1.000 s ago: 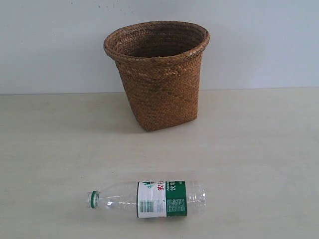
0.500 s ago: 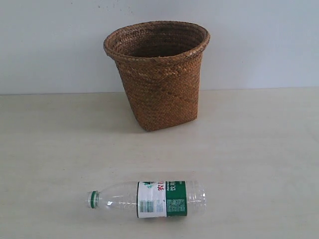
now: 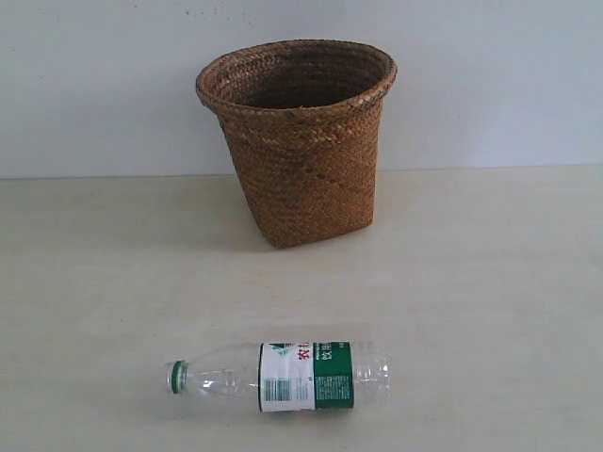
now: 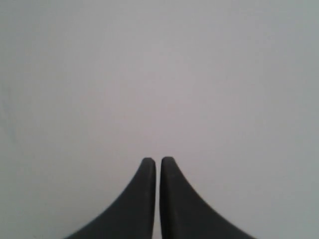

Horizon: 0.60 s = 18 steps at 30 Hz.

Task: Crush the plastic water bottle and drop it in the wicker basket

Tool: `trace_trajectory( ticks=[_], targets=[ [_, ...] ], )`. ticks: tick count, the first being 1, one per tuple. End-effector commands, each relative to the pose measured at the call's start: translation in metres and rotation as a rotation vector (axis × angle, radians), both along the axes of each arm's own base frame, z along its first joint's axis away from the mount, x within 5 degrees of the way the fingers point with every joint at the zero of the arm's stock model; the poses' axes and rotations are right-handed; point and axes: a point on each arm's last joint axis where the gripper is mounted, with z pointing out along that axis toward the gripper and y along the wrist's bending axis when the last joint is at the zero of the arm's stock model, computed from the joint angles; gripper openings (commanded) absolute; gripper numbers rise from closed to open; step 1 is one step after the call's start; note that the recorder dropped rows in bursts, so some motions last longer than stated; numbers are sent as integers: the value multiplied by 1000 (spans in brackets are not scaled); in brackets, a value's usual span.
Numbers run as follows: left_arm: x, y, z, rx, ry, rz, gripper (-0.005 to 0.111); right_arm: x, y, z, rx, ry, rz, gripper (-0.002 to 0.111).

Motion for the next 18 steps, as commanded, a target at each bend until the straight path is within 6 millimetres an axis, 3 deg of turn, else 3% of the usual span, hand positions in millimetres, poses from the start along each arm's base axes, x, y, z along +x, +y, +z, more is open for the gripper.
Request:
trace_trajectory(
  ticks=[1,6,11,13,18],
  targets=[
    [37,-10,-13,107,222,-69,4,30,2,3,-138,196,-9,0],
    [62,-16,-33,217,472,-143,4,54,4,-2,-290,433,7,0],
    [70,-21,-52,288,646,-225,4,68,6,-19,-423,702,69,0],
    [68,-29,-71,274,828,-334,4,69,10,-37,-510,882,169,0],
    [63,-53,-102,364,995,-620,4,61,33,-64,-560,1094,544,0]
  ],
)
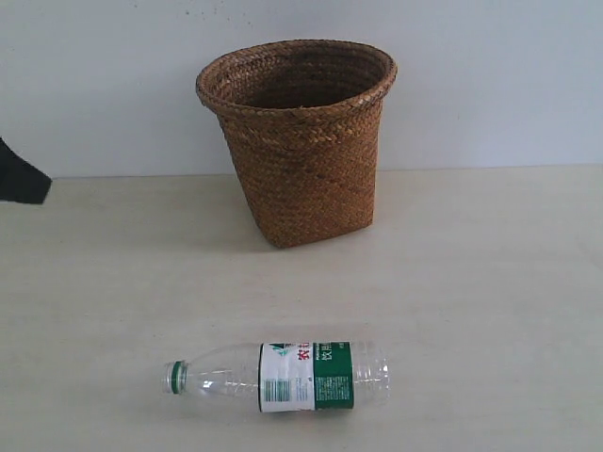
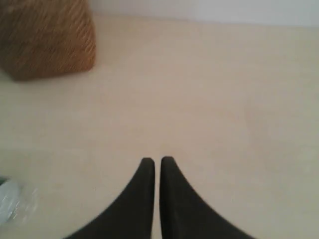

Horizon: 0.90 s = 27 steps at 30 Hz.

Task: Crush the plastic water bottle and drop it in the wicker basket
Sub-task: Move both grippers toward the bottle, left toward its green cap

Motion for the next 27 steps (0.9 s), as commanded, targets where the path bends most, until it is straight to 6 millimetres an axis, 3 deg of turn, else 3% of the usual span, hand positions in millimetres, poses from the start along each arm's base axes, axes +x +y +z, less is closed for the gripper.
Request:
trace_trajectory(
  ticks=[1,7,11,14,20,27],
  targets=[
    [-5,-25,-25,42,158,-215,4,-3,18,-15,97,196,207,0],
    [-4,-67,-60,205,207,-568,7,5,53,-32,200,315,445,0],
    [6,-75,-88,298,188,-844,45,5,93,-47,178,371,583,0],
    [15,-78,-100,326,149,-907,60,6,111,-55,165,376,622,0],
    [27,-85,-130,313,165,-996,60,11,139,-75,157,412,646,0],
    [40,-89,-158,327,156,-1006,60,18,147,-92,153,463,635,0]
  ],
)
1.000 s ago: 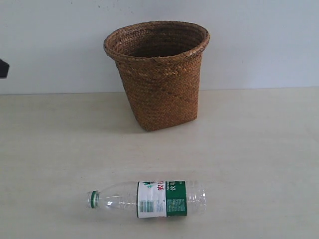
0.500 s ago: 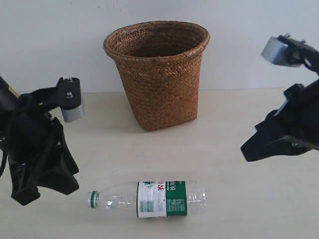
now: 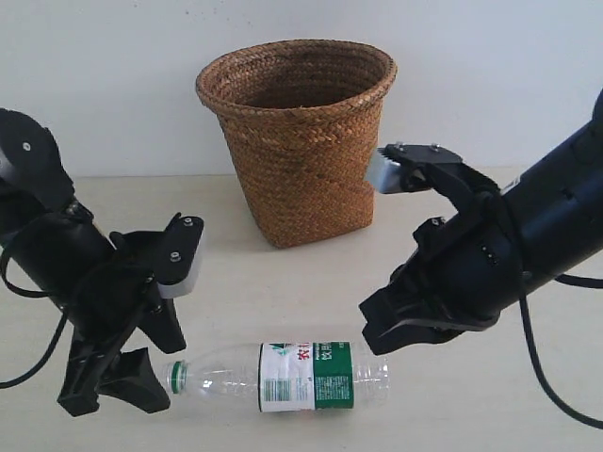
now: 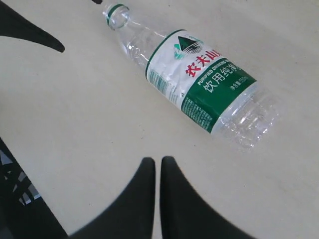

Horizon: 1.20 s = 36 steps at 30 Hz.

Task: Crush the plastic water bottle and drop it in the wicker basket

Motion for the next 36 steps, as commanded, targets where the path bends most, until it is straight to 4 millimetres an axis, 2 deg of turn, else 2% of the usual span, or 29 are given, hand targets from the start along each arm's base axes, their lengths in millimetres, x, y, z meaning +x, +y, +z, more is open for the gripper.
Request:
trace_trajectory(
  ticks=[1,5,16,20,22,24,28,32,36],
  targets=[
    [9,-5,-17,-6,-31,19,60,5,3,-7,-6,18,-8,0],
    [17,-6,-30,4,-69,47,60,6,3,-8,-9,14,-1,0],
    [22,-7,-59,35,-32,16,60,6,4,-8,-10,-7,26,0],
    [24,-7,-64,37,-41,28,55,7,4,-8,-9,-17,19,0],
    [24,-7,-65,37,-45,16,49,8,4,-8,-4,-18,11,0],
    [24,-7,-65,37,-51,-1,39,8,6,-7,27,-5,-9,0],
    [26,-10,-64,12,-52,36,6,10,12,-3,117,2,-45,0],
    [26,-10,-64,2,-50,48,5,17,24,-13,197,37,-62,0],
    [26,-10,-64,2,-50,48,5,19,41,-28,174,-67,143,0]
  ],
)
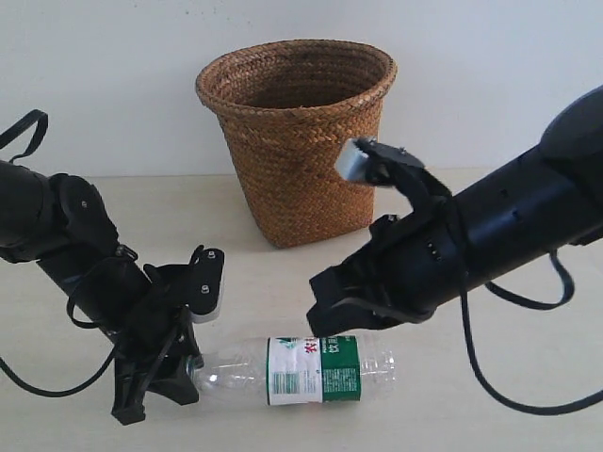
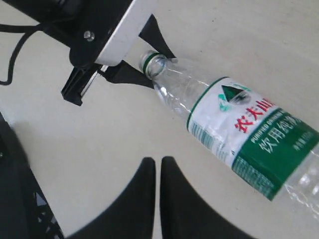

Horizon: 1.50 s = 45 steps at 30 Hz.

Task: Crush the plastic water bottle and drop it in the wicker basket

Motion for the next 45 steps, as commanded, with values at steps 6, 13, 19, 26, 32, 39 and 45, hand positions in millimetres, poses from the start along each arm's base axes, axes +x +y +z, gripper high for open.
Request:
trace_trajectory(
  ticks=[6,13,19,26,32,39,45],
  targets=[
    [-1,-3,-1,-10,2,4,5,26,34,-23,-30,-207,265,0],
    [-5,-2,-4,-5,18,17,5,51,50,-54,-54,-136,258,0],
    [-7,-1,-5,-3,21,22,5,54,51,-77,-77,-57,238,0],
    [-6,-1,-5,-3,17,43,5,58,44,-102,-198,37,176,0],
    [-6,-1,-5,-3,19,47,5,51,33,-130,-364,204,180,0],
    [-6,-2,-5,-16,25,63,5,50,25,-139,-466,275,134,0],
    [-6,-2,-5,-17,26,67,5,62,28,-150,-592,400,166,0]
  ],
)
